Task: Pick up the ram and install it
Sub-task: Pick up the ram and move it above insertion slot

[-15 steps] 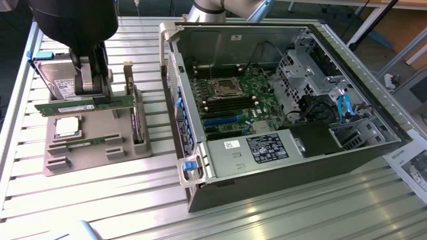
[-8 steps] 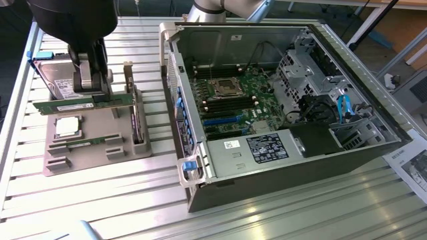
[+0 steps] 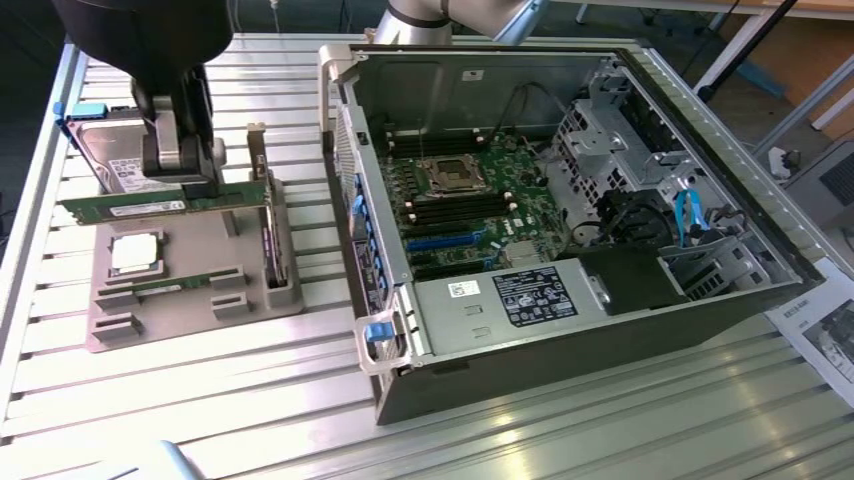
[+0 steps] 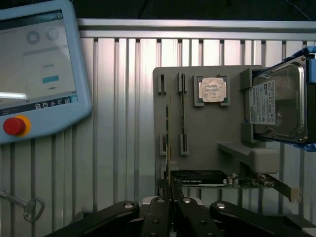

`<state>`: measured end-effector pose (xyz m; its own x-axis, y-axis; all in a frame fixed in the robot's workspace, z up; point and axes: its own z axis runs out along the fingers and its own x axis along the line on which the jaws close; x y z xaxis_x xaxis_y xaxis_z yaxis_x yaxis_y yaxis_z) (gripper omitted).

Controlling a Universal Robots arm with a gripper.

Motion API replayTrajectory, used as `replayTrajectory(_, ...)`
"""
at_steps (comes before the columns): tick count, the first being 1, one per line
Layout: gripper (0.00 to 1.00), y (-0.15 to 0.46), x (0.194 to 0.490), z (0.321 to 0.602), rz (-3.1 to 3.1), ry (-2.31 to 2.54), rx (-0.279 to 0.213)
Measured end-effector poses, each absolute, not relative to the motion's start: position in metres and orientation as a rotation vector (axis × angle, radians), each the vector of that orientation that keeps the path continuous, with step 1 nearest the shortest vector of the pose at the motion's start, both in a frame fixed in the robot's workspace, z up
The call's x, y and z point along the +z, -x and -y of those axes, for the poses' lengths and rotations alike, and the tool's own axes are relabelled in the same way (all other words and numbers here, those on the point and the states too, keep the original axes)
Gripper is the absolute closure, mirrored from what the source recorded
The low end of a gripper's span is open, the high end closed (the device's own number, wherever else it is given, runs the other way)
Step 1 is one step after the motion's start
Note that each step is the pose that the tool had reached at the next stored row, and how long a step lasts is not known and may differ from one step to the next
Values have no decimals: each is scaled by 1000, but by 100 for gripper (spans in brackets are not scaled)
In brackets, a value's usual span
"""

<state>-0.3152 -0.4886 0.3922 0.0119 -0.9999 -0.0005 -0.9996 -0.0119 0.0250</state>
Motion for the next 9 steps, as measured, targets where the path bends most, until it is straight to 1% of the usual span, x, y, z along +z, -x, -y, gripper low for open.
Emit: replayTrajectory(9, 88, 300, 392, 489, 2196, -2222, -29)
